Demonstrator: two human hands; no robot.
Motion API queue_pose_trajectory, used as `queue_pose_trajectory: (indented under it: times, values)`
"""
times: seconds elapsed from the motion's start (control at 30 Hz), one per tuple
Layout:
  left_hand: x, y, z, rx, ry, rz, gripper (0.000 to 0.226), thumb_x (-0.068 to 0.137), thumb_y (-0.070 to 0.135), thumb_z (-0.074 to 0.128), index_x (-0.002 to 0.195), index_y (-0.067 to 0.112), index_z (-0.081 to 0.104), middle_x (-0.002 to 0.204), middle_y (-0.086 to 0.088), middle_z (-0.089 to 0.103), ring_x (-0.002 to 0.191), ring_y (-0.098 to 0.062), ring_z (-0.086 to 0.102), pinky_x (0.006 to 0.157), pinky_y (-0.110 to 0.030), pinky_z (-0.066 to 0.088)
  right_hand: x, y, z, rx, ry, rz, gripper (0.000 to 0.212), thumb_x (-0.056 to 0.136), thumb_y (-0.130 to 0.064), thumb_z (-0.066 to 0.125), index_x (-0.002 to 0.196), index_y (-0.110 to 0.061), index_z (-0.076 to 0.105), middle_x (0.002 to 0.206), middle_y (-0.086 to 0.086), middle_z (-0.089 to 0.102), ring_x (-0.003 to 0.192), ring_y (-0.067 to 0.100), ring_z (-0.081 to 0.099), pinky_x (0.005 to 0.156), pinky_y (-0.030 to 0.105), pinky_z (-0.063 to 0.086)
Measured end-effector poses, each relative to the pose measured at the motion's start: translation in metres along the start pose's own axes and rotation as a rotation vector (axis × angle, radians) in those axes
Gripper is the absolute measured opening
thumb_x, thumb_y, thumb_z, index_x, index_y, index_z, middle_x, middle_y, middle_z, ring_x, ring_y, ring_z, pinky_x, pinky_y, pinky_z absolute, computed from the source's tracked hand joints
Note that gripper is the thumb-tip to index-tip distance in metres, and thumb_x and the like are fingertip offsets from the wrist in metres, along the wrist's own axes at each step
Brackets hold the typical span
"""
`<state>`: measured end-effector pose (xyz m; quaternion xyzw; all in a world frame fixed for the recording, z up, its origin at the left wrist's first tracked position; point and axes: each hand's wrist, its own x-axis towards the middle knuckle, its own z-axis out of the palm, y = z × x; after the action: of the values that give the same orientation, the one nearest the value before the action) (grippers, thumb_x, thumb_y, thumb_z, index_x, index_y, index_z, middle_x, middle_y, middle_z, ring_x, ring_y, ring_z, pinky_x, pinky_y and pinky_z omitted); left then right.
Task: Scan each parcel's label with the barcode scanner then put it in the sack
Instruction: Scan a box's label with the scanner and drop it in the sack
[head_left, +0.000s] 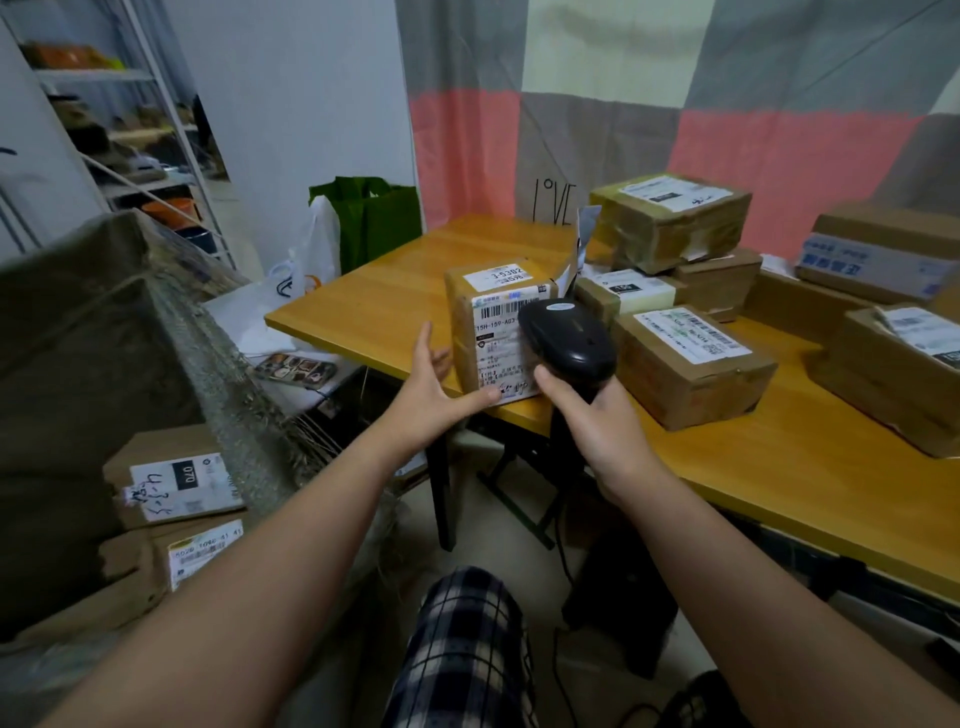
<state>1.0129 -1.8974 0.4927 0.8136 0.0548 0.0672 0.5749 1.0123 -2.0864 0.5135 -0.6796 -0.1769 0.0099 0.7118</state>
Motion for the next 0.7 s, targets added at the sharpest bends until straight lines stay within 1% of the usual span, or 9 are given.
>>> queue_pose_trajectory:
  times: [0.07, 0.13, 0.17, 0.23, 0.3, 0.37, 0.5, 0.6, 0.7]
  values:
    - [0.006, -0.002, 0.003, -0.034, -0.012, 0.003, 0.122, 0.071, 0.033, 0.082, 0.151, 0.028, -0.010, 0.155, -0.005, 0.027, 0.141, -0.018, 0.028, 0.114, -0.038, 0.027, -0.003, 0.002, 0.002, -0.020, -0.001, -0.015, 0.031, 0.089, -0.020, 0.067, 0.103, -0.045, 0.056, 0.099, -0.032, 0.061, 0.092, -0.023, 0.055, 0.077, 0.000, 0.043]
    - [0.012, 0.000, 0.005, -0.034, -0.005, 0.025, 0.117, 0.069, 0.033, 0.085, 0.149, 0.032, -0.001, 0.145, -0.004, 0.038, 0.136, -0.020, 0.036, 0.113, -0.042, 0.033, -0.008, 0.002, 0.000, -0.075, 0.021, -0.044, 0.031, 0.089, -0.019, 0.068, 0.102, -0.044, 0.056, 0.097, -0.031, 0.060, 0.090, -0.024, 0.055, 0.076, 0.000, 0.042]
    - [0.014, 0.001, 0.006, -0.017, 0.010, 0.033, 0.114, 0.065, 0.038, 0.085, 0.147, 0.035, 0.005, 0.138, -0.003, 0.044, 0.131, -0.019, 0.042, 0.111, -0.044, 0.036, -0.010, 0.000, -0.002, -0.108, 0.050, -0.057, 0.027, 0.088, -0.020, 0.069, 0.101, -0.040, 0.057, 0.093, -0.028, 0.061, 0.084, -0.022, 0.057, 0.073, 0.002, 0.044]
    - [0.019, 0.003, 0.005, 0.048, 0.055, 0.041, 0.105, 0.056, 0.054, 0.081, 0.138, 0.042, 0.016, 0.124, 0.004, 0.052, 0.121, -0.016, 0.050, 0.107, -0.047, 0.040, -0.014, -0.005, -0.008, -0.155, 0.112, -0.037, 0.015, 0.086, -0.024, 0.071, 0.098, -0.025, 0.063, 0.076, -0.014, 0.063, 0.063, -0.007, 0.061, 0.061, 0.017, 0.050]
    - [0.021, 0.002, 0.004, 0.086, 0.088, 0.057, 0.099, 0.053, 0.061, 0.078, 0.131, 0.049, 0.019, 0.115, 0.012, 0.053, 0.116, -0.014, 0.053, 0.106, -0.049, 0.040, -0.019, -0.011, -0.012, -0.183, 0.147, 0.005, 0.013, 0.084, -0.027, 0.071, 0.092, -0.021, 0.063, 0.064, -0.005, 0.061, 0.049, 0.005, 0.059, 0.050, 0.024, 0.051]
    - [0.022, 0.003, 0.005, 0.070, 0.100, 0.086, 0.097, 0.061, 0.055, 0.080, 0.136, 0.045, 0.020, 0.109, 0.016, 0.053, 0.111, -0.011, 0.055, 0.104, -0.049, 0.041, -0.023, -0.016, -0.016, -0.246, 0.164, -0.008, 0.010, 0.084, -0.027, 0.070, 0.085, -0.021, 0.062, 0.058, -0.003, 0.061, 0.046, 0.006, 0.059, 0.048, 0.022, 0.051]
    - [0.021, 0.008, 0.008, 0.035, 0.109, 0.100, 0.092, 0.077, 0.030, 0.080, 0.145, 0.029, 0.019, 0.104, 0.015, 0.052, 0.099, 0.000, 0.053, 0.102, -0.042, 0.045, -0.028, -0.022, -0.020, -0.290, 0.186, -0.046, 0.009, 0.085, -0.028, 0.069, 0.084, -0.022, 0.062, 0.055, -0.003, 0.060, 0.047, 0.007, 0.061, 0.050, 0.023, 0.052]
    - [0.021, 0.009, 0.007, 0.051, 0.113, 0.088, 0.091, 0.075, 0.034, 0.080, 0.142, 0.034, 0.018, 0.105, 0.016, 0.053, 0.105, -0.008, 0.056, 0.102, -0.047, 0.045, -0.030, -0.023, -0.023, -0.284, 0.178, -0.032, 0.010, 0.085, -0.029, 0.069, 0.084, -0.023, 0.061, 0.054, -0.002, 0.060, 0.048, 0.008, 0.061, 0.050, 0.023, 0.051]
    - [0.021, 0.009, 0.008, 0.043, 0.114, 0.076, 0.091, 0.077, 0.030, 0.080, 0.144, 0.031, 0.018, 0.104, 0.015, 0.054, 0.100, -0.002, 0.056, 0.101, -0.045, 0.046, -0.031, -0.025, -0.023, -0.267, 0.176, -0.020, 0.012, 0.085, -0.029, 0.069, 0.083, -0.021, 0.061, 0.056, -0.002, 0.060, 0.047, 0.008, 0.060, 0.047, 0.021, 0.049]
